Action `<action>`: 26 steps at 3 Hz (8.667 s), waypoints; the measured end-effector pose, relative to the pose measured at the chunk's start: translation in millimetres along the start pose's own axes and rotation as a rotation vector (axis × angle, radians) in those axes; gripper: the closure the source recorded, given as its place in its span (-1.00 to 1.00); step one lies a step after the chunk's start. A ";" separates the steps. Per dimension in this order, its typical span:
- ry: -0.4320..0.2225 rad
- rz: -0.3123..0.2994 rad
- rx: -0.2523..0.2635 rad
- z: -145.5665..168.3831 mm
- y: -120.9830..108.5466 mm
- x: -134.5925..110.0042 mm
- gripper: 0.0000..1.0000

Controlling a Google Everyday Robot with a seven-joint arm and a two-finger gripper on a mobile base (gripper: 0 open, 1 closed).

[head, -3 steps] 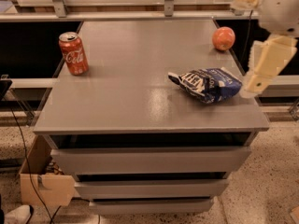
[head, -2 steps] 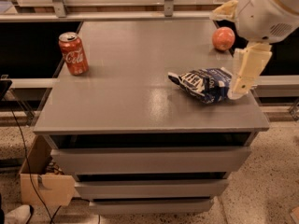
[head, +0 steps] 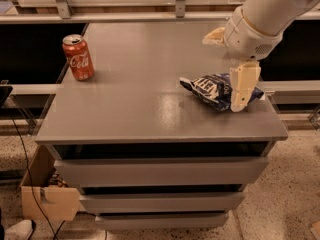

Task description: Move blue chip bag near coke can

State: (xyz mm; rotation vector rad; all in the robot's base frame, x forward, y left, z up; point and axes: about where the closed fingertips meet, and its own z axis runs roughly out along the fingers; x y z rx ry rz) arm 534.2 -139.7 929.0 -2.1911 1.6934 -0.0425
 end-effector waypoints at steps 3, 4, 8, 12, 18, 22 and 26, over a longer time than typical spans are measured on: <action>0.029 -0.015 -0.096 45.8 -8.4 23.3 -0.21; 0.035 -0.014 -0.103 49.1 -9.0 26.0 0.26; 0.050 -0.039 0.075 -28.6 -56.9 25.6 1.00; 0.022 -0.417 0.116 -22.6 -120.6 -35.4 1.00; -0.120 -0.936 0.033 45.5 -154.0 -175.1 1.00; -0.169 -0.940 0.026 64.5 -165.1 -199.3 0.19; -0.186 -0.948 0.026 63.8 -169.5 -208.3 -1.00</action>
Offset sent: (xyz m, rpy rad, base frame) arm 0.0313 -0.0142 -0.0520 -0.0707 0.1097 0.0233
